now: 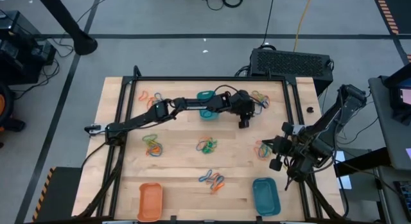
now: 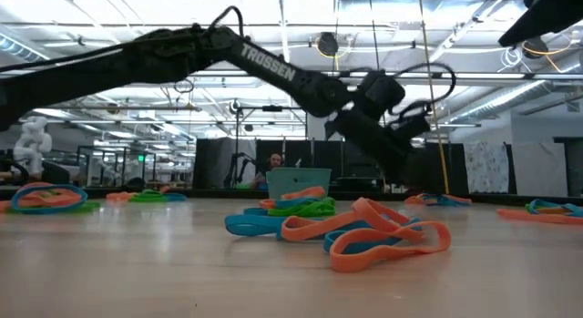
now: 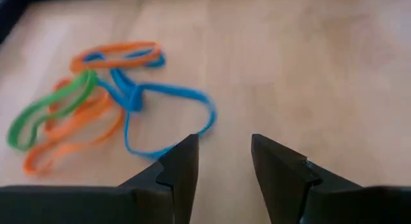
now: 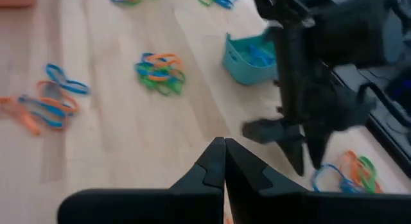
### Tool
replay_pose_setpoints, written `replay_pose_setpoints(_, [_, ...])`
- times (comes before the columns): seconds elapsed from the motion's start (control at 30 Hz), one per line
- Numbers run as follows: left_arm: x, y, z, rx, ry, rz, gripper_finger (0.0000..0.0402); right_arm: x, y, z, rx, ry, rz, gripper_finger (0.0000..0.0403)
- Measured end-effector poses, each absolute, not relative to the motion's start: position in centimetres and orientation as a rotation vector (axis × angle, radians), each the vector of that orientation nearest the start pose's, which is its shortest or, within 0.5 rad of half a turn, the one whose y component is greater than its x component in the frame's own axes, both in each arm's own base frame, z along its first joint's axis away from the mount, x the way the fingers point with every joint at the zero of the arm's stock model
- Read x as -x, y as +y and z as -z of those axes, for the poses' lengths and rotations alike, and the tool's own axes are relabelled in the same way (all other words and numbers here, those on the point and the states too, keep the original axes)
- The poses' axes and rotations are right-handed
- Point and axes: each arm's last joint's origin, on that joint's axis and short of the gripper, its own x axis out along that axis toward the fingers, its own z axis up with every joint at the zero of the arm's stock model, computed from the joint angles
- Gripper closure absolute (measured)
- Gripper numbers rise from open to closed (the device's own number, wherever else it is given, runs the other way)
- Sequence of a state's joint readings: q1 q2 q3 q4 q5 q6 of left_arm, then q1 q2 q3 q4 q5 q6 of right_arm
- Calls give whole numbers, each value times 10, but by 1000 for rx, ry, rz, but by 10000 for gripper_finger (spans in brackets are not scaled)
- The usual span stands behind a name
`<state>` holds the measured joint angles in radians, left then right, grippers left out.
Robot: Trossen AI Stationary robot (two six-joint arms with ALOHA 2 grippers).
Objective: Sort rubber bands into baskets
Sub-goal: Put the blue rubber band into the top blue bin
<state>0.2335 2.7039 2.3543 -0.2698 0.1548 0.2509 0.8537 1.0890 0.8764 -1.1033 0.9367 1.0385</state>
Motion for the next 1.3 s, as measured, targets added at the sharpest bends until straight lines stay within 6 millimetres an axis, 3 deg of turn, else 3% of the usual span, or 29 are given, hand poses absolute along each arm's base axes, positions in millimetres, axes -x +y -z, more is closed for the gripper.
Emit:
replay_pose_setpoints(0.07, [-569, 126, -157, -147, 627, -2, 249, -130, 106, -263, 49, 684, 474, 403])
replay_pose_setpoints(0.17, [-552, 129, -212, -163, 624, 1, 249, -125, 88, -270, 41, 704, 536, 403])
replay_pose_setpoints(0.37, [-495, 174, -285, -111, 721, -67, 249, -106, 47, -293, -77, 700, 590, 403])
replay_pose_setpoints(0.5, [-448, 211, -343, -14, 618, -106, 249, -92, 21, -302, -168, 665, 660, 403])
replay_pose_setpoints(0.57, [-430, 228, -359, 39, 562, -82, 249, -88, 12, -304, -193, 671, 685, 403])
replay_pose_setpoints(0.67, [-422, 240, -360, 118, 514, 21, 249, -94, 4, -306, -218, 703, 673, 403])
replay_pose_setpoints(0.8, [-425, 245, -355, 162, 484, 82, 249, -116, -11, -302, -218, 802, 658, 403])
replay_pose_setpoints(1.0, [-418, 246, -325, 252, 732, -29, 251, -149, -52, -274, -239, 1033, 557, 403])
replay_pose_setpoints(1.3, [-375, 224, -334, 325, 1053, -24, 252, -170, -120, -238, -344, 1073, 462, 403])
